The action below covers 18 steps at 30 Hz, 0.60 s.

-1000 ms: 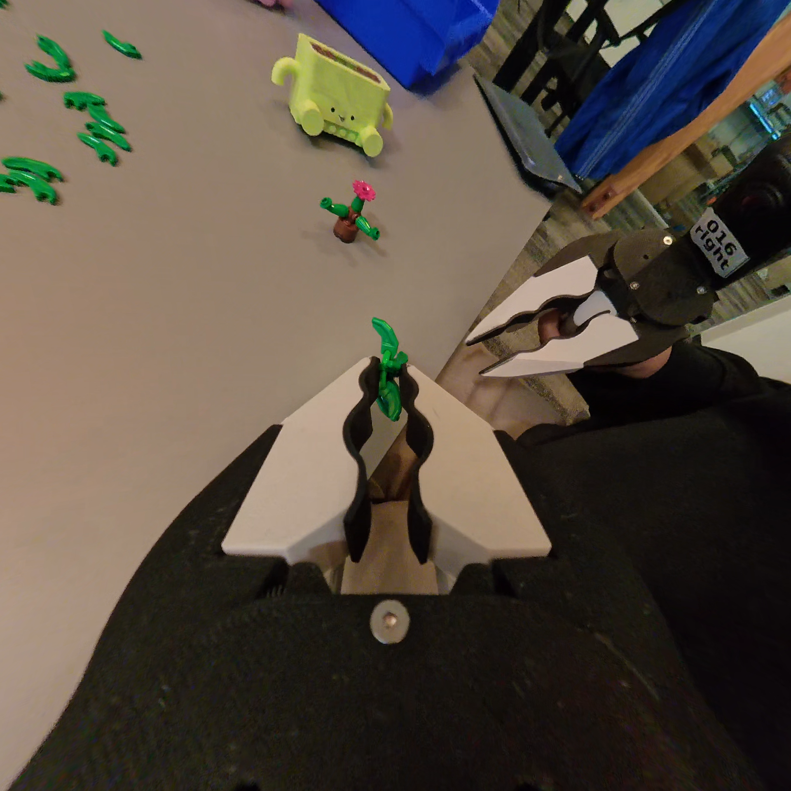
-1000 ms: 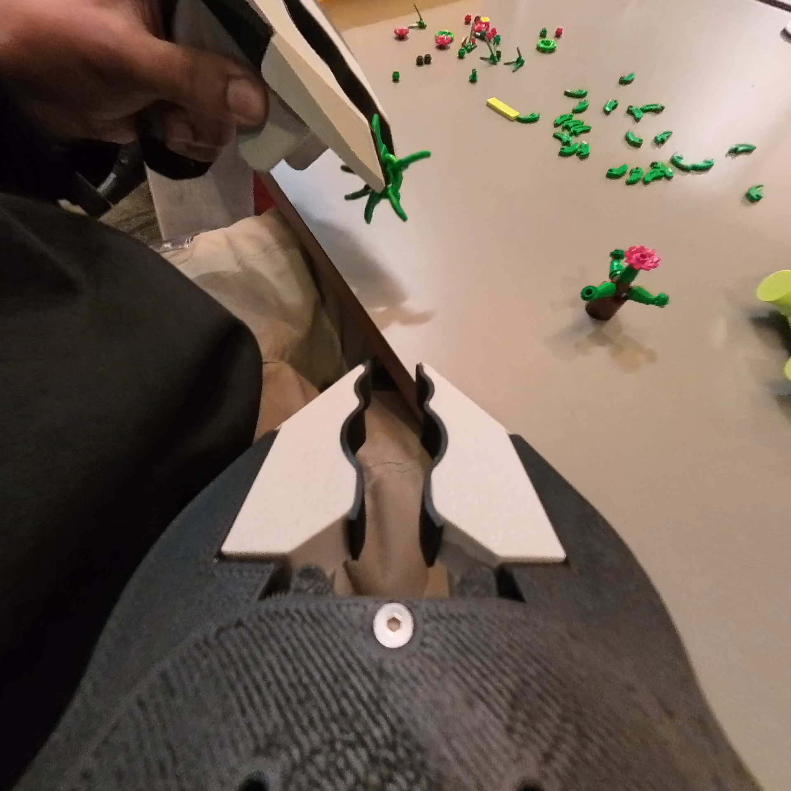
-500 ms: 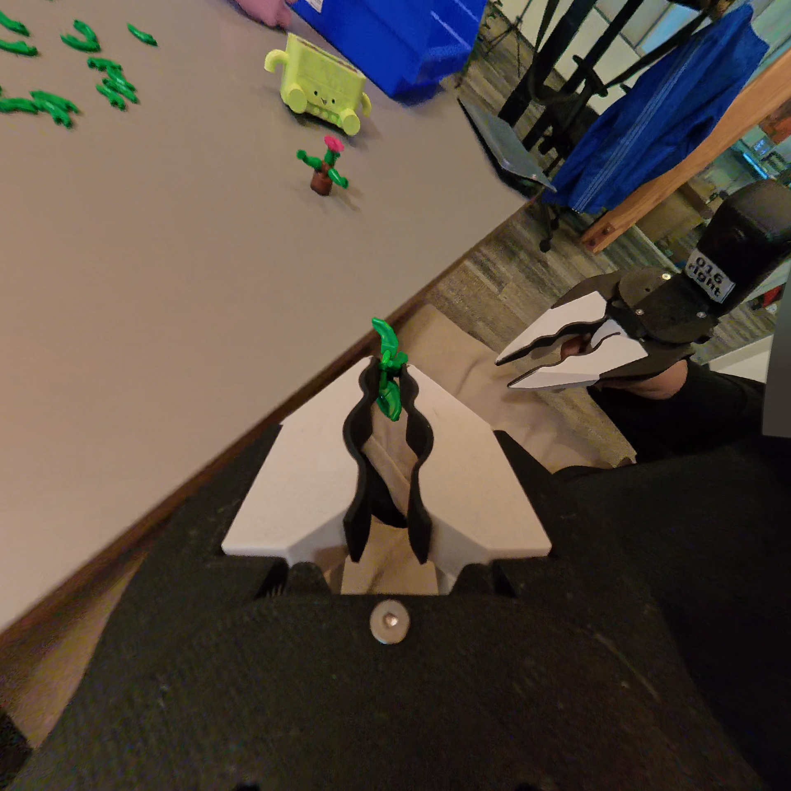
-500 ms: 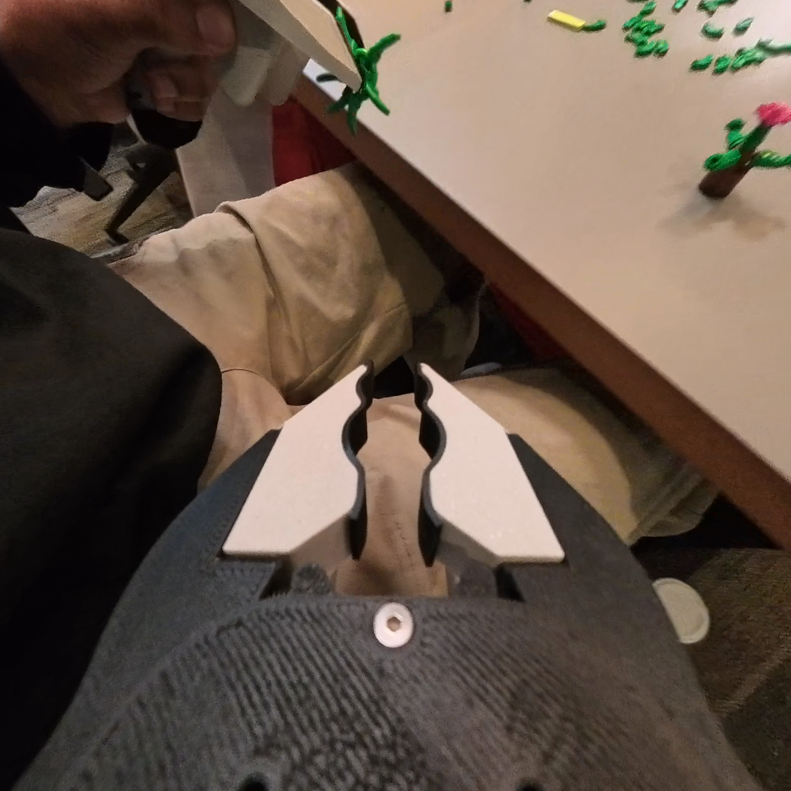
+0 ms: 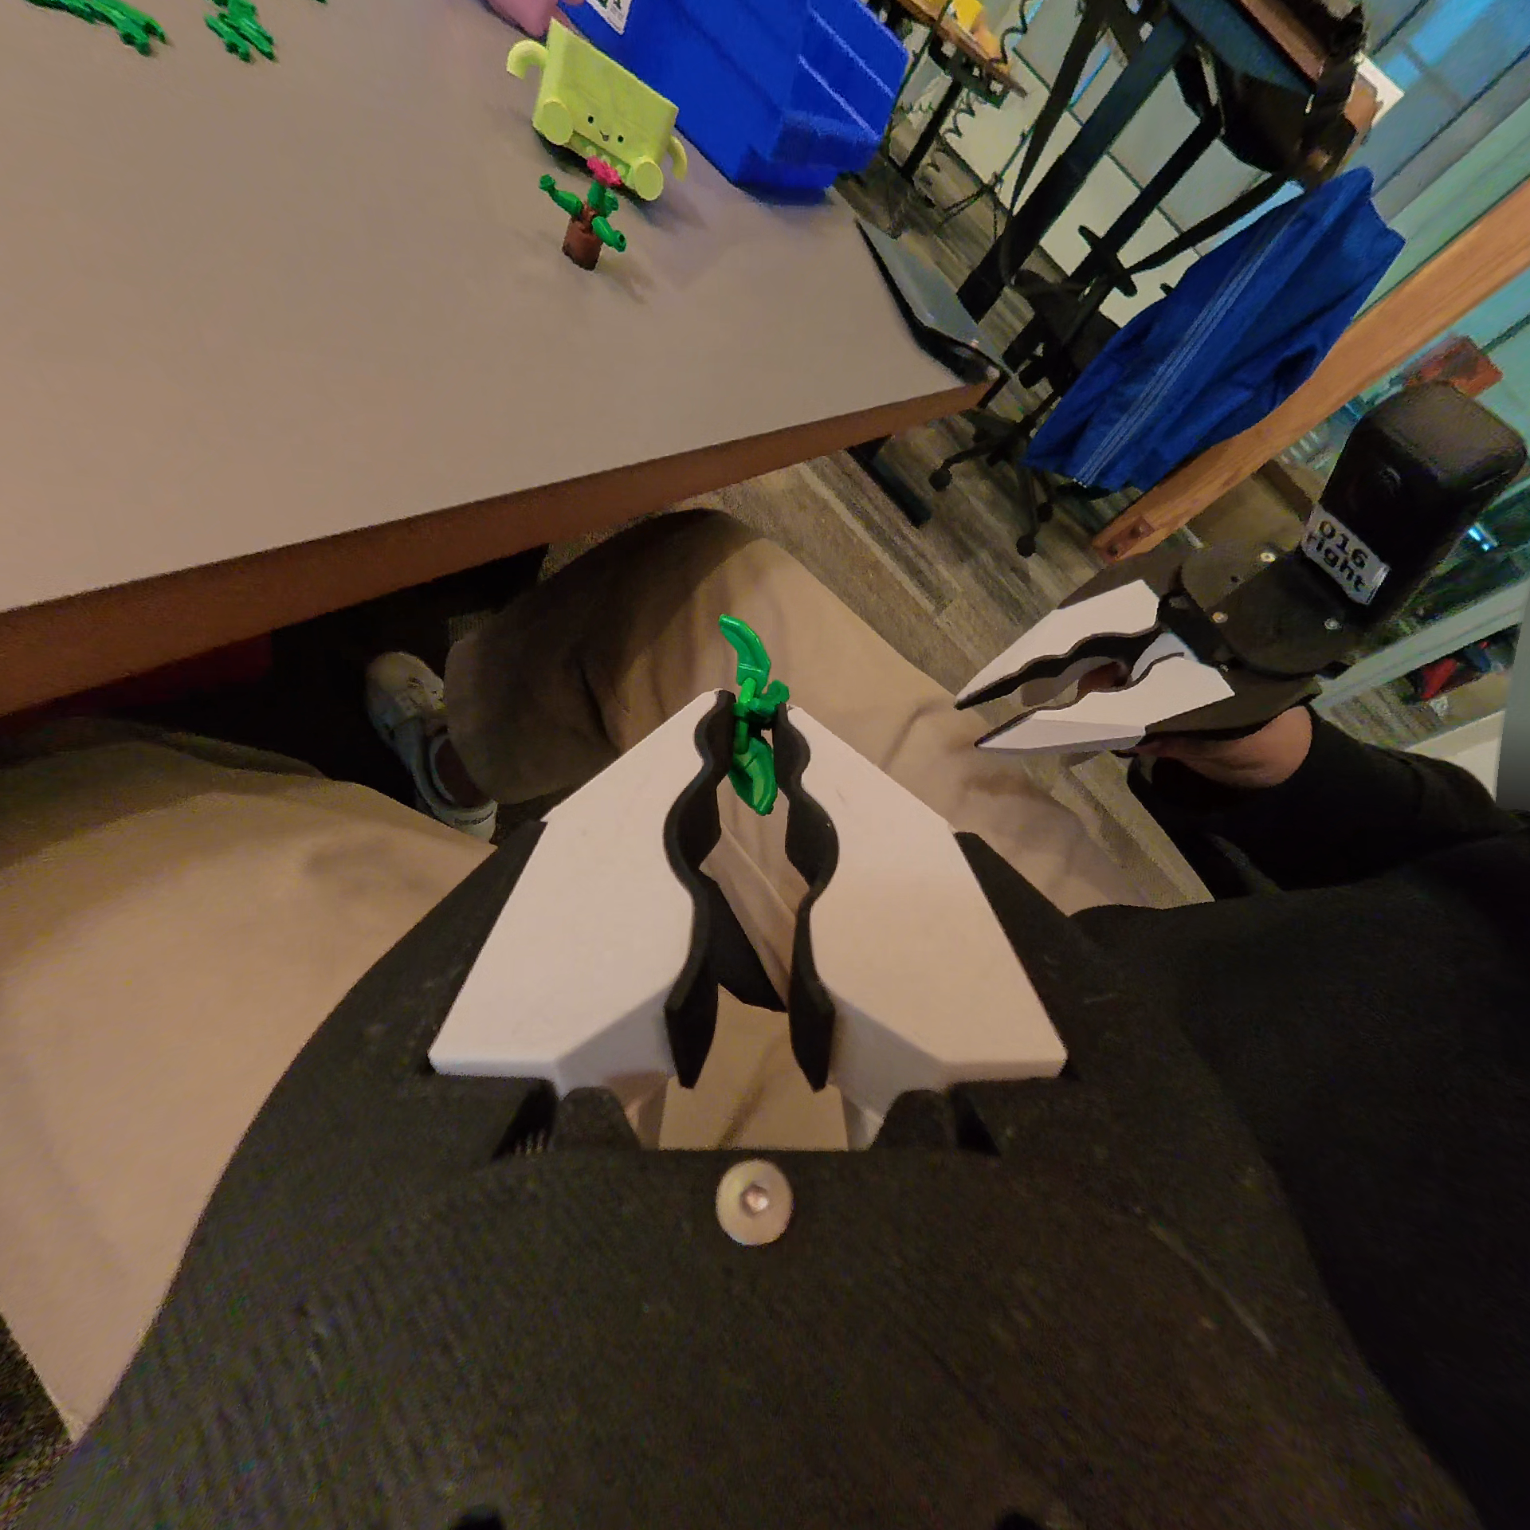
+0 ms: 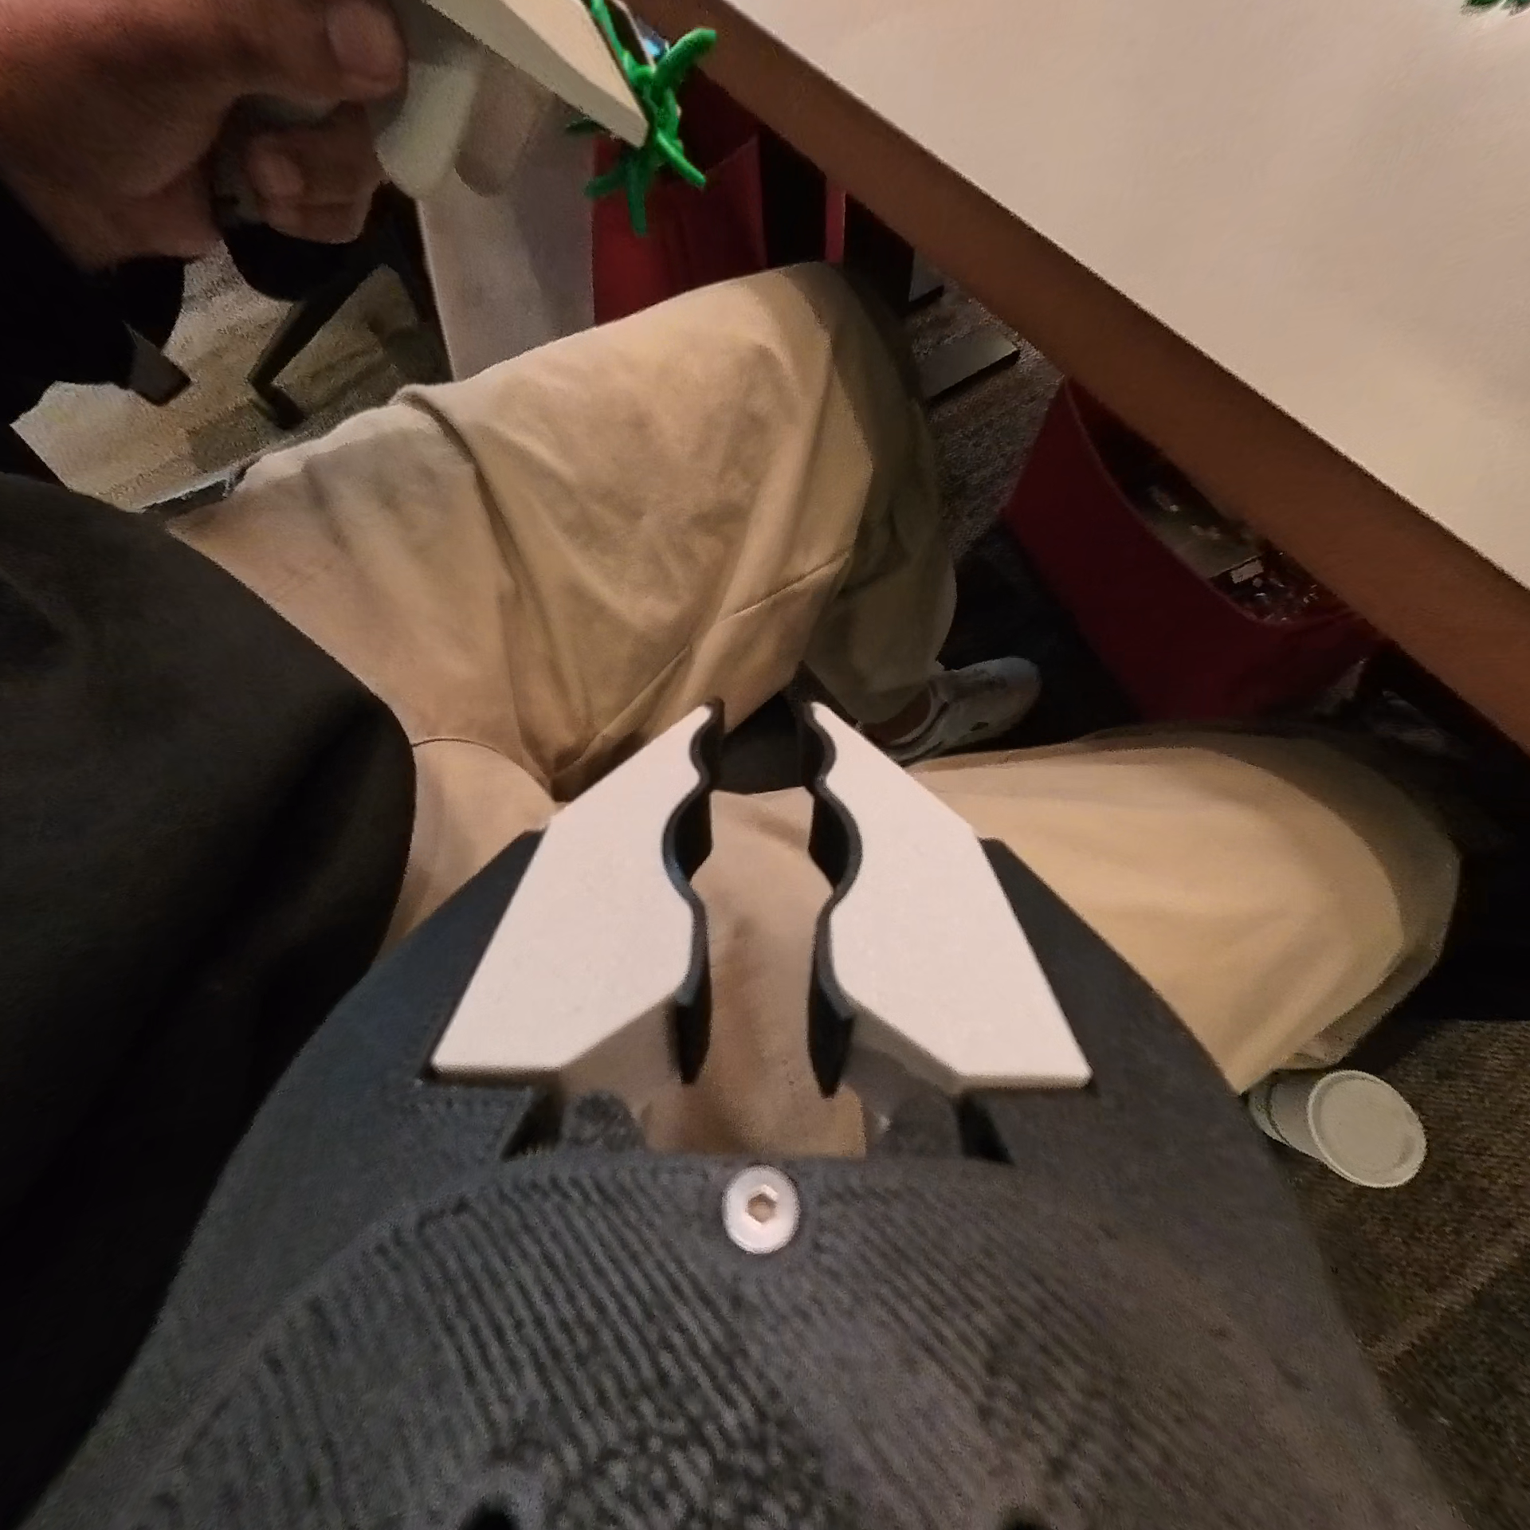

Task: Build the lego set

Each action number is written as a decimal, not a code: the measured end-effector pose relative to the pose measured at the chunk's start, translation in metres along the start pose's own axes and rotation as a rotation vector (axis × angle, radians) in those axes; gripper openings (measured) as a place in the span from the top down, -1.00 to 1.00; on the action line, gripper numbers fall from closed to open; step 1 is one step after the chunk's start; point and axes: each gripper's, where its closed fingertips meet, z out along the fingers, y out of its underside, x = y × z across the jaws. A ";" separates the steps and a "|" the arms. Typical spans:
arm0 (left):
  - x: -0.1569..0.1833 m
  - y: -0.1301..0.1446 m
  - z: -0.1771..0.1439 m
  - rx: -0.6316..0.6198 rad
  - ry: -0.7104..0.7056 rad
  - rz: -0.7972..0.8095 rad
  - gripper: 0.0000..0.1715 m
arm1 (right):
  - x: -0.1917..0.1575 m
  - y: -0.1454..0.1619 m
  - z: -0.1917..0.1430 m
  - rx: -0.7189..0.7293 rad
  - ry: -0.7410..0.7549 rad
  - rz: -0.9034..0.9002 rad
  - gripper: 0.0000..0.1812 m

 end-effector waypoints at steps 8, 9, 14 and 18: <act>0.006 0.020 -0.018 0.042 0.000 -0.054 0.93 | -0.018 0.004 -0.003 -0.018 -0.013 -0.011 0.82; 0.006 0.022 -0.021 0.047 -0.001 -0.059 0.93 | -0.021 0.005 -0.003 -0.019 -0.011 -0.011 0.82; 0.021 0.036 -0.033 0.082 0.042 -0.107 0.93 | -0.038 0.011 -0.005 -0.007 0.008 -0.004 0.82; 0.036 0.047 -0.038 0.095 0.084 -0.143 0.93 | -0.048 0.013 -0.004 0.004 0.026 -0.018 0.81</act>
